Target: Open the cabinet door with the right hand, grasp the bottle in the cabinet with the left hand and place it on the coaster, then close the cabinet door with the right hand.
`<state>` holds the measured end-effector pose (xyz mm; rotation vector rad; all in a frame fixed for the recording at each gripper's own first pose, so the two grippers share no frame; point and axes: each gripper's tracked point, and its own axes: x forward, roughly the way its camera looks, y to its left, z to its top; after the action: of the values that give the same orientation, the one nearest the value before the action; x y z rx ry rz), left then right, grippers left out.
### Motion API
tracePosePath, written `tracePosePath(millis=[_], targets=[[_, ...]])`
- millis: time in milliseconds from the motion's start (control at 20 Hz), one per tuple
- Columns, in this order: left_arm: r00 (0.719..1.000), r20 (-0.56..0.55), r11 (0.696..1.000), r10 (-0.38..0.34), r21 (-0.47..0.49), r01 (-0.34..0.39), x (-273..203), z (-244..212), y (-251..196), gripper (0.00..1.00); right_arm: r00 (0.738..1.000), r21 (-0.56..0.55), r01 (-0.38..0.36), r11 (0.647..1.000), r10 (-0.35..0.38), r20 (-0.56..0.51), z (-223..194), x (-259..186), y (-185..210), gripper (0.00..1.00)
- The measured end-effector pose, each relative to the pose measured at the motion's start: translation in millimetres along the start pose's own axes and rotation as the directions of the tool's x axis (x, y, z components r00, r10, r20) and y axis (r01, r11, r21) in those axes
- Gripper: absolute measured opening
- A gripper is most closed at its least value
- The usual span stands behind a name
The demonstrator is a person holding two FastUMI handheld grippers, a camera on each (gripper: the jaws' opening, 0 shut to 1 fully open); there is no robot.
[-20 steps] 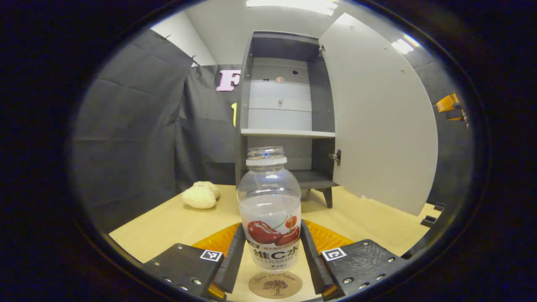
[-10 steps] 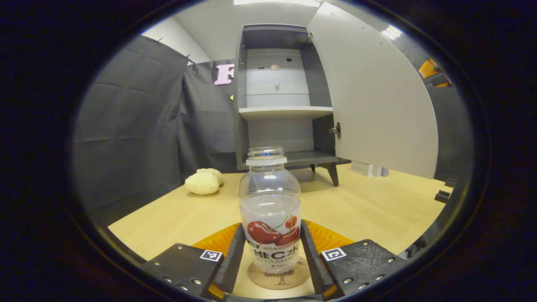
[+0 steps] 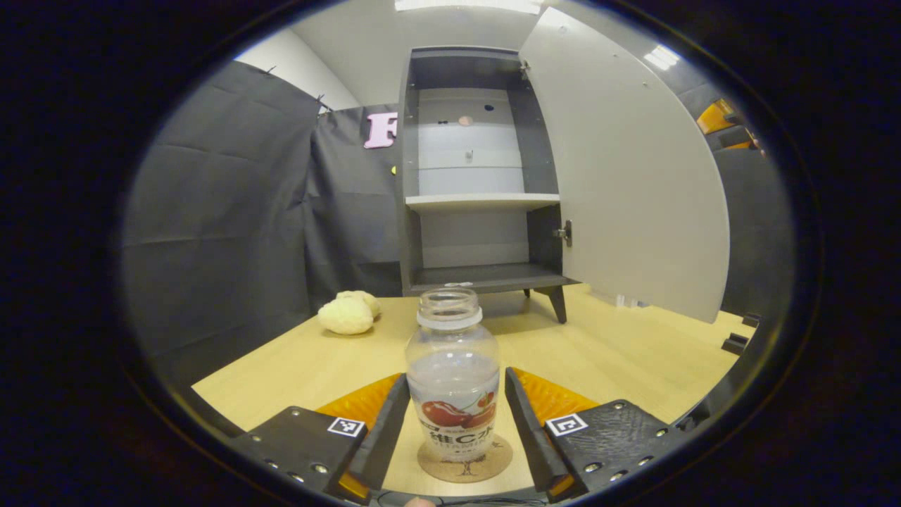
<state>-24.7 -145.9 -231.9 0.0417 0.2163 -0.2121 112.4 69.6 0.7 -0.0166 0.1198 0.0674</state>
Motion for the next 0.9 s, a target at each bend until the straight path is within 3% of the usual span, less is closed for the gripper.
tracePosePath(millis=[100,150,200,250,450,500,550,900], targets=[[1.0,-0.006,1.0,0.02,0.012,-0.02,-10,12,6,0.82,1.0,0.019,-0.012,1.0,0.012,0.018,16,4,2,0.96],[0.999,-0.001,0.999,0.035,0.015,-0.035,-17,22,13,0.72,0.999,0.03,-0.022,0.999,0.021,0.032,26,4,4,0.96],[0.999,0.01,0.999,0.047,0.013,-0.047,-25,31,16,0.82,0.998,0.035,-0.028,0.999,0.026,0.053,40,8,5,0.96],[0.998,0.011,0.998,0.067,0.008,-0.067,-32,40,23,0.77,0.997,0.037,-0.024,0.999,0.021,0.075,52,10,5,0.96],[0.993,0.025,0.993,0.112,-0.033,-0.111,-63,80,48,0.77,0.988,0.038,-0.003,0.999,-0.003,0.155,96,16,14,0.93],[0.992,0.037,0.992,0.124,-0.03,-0.123,-68,94,58,0.82,0.987,0.039,0.009,0.999,-0.015,0.159,102,17,15,0.96],[0.99,0.046,0.991,0.135,-0.021,-0.134,-73,107,69,0.77,0.988,0.042,0.017,0.999,-0.023,0.154,105,18,18,0.96],[0.972,0.155,0.985,0.175,-0.032,-0.172,-84,197,151,0.77,0.981,0.04,0.124,0.991,-0.129,0.149,109,15,27,0.93]])
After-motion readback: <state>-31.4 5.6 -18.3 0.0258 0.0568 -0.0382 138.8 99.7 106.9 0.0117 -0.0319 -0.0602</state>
